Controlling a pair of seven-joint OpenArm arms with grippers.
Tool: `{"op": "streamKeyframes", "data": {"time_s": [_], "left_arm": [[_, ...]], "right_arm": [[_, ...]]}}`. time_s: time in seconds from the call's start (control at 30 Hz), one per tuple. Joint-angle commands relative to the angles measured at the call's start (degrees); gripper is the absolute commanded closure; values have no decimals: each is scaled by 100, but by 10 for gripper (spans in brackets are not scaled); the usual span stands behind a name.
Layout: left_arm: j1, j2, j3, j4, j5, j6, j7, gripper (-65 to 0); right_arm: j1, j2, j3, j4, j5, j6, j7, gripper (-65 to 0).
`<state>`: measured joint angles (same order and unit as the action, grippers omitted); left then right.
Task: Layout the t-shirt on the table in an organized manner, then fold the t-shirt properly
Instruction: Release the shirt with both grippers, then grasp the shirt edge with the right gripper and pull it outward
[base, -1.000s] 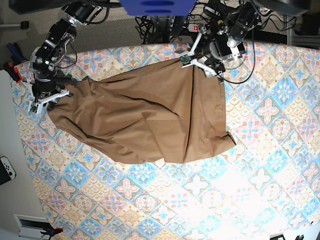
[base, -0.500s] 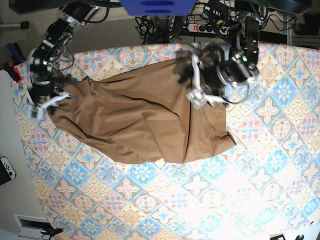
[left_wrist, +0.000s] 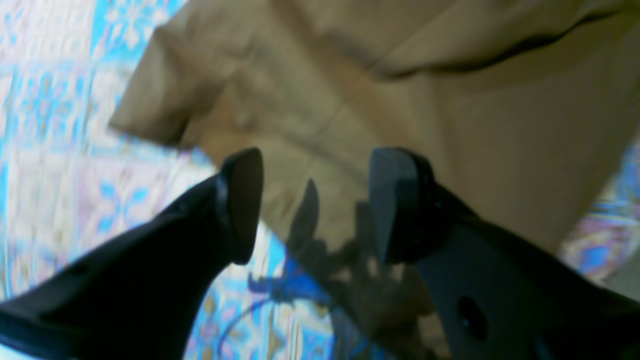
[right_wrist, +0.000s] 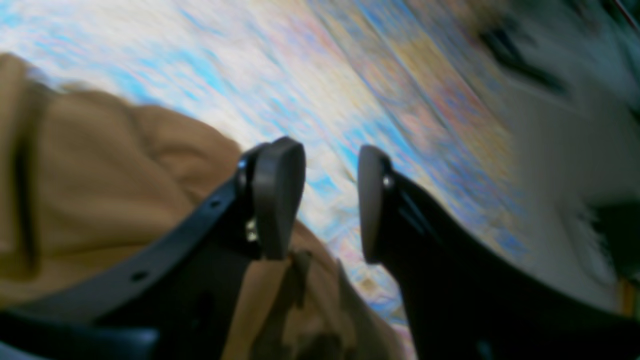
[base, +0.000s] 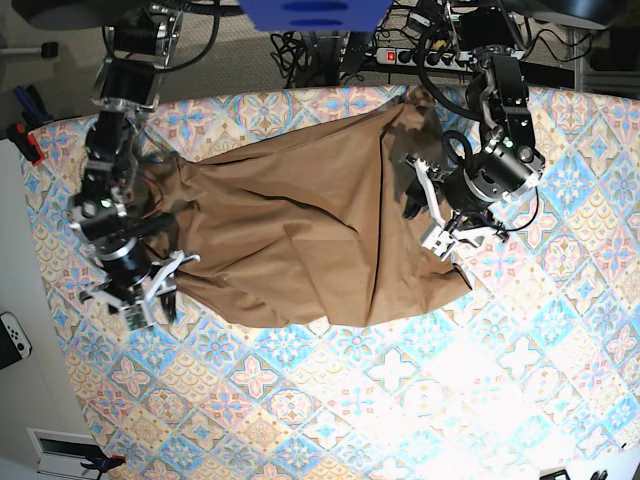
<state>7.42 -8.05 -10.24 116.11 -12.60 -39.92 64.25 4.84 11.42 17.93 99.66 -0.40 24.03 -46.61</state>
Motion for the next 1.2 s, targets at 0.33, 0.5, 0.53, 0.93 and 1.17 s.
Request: {"op": "streamKeyframes", "data": {"time_s": [0.33,0.5,0.53,0.93,1.17], "left_arm": [[502,54,668,-337,930,-8,-144,-313],[643,54,633,-328,939,-8,-126,-313],[643,54,633,-328,948,-8,-108,-313],[722,54,659,-319,939,-8,-108,-312],[827,54,633,-99,957,-8,-100,-312]], "right_arm": [[944,207,-1042,-1618,-78,-60,534,-213],[988,216,-1314,-2568,-78,-60,1096,-213],[1085,216,-1358,-2726,-78,-60,1202,-213],[1674,216,-1534,-3948,-78,-52,1747,-213],[1700,313,-1534,-4634,-87,-52,2265,-213]]}}
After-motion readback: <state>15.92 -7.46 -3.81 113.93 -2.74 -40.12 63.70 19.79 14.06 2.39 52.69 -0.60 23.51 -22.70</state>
